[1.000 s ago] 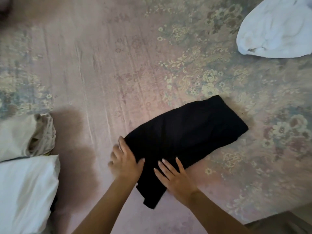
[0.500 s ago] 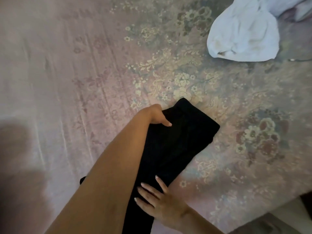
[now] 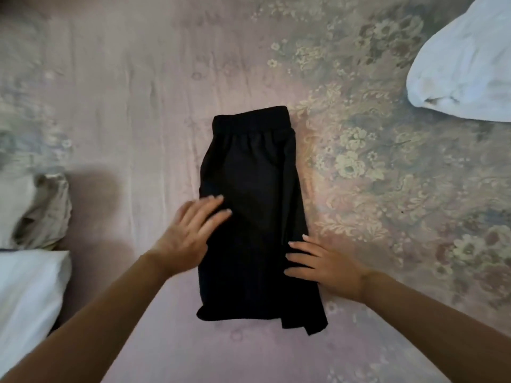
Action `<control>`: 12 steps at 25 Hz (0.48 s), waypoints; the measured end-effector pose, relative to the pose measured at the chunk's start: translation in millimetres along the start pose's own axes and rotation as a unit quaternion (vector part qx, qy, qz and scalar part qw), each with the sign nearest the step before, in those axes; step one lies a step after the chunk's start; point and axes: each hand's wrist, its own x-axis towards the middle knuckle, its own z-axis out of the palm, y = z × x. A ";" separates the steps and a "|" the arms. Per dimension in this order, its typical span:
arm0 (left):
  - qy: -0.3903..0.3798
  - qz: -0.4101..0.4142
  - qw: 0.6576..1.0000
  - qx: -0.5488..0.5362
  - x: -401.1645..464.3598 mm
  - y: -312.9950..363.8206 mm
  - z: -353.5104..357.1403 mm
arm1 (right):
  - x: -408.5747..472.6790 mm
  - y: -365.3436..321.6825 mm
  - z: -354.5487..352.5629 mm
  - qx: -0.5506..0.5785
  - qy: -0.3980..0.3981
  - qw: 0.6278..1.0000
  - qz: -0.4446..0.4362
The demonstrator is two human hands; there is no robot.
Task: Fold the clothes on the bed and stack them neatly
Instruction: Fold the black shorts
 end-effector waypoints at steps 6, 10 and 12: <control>-0.117 0.026 0.980 -0.158 -51.4 18.4 16.7 | 17.7 -11.3 -9.2 0.517 0.123 0.726 0.437; 0.019 -0.419 0.782 -0.461 -27.1 42.1 19.0 | 43.0 2.4 -17.5 0.538 0.180 0.600 0.564; 0.112 -0.540 0.709 -0.441 -6.8 45.6 17.9 | 52.8 2.5 -17.3 0.519 0.206 0.572 0.600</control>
